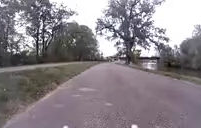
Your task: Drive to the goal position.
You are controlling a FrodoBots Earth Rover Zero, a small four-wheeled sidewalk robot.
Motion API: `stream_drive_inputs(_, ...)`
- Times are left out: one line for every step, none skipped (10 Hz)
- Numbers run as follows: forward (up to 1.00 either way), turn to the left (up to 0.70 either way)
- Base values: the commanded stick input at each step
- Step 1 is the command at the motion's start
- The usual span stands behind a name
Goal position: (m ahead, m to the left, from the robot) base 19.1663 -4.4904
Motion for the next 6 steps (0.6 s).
stream_drive_inputs(0.65, 0.32)
stream_drive_inputs(0.65, 0.32)
stream_drive_inputs(0.65, 0.32)
stream_drive_inputs(0.64, 0.32)
stream_drive_inputs(0.64, 0.30)
stream_drive_inputs(0.64, 0.18)
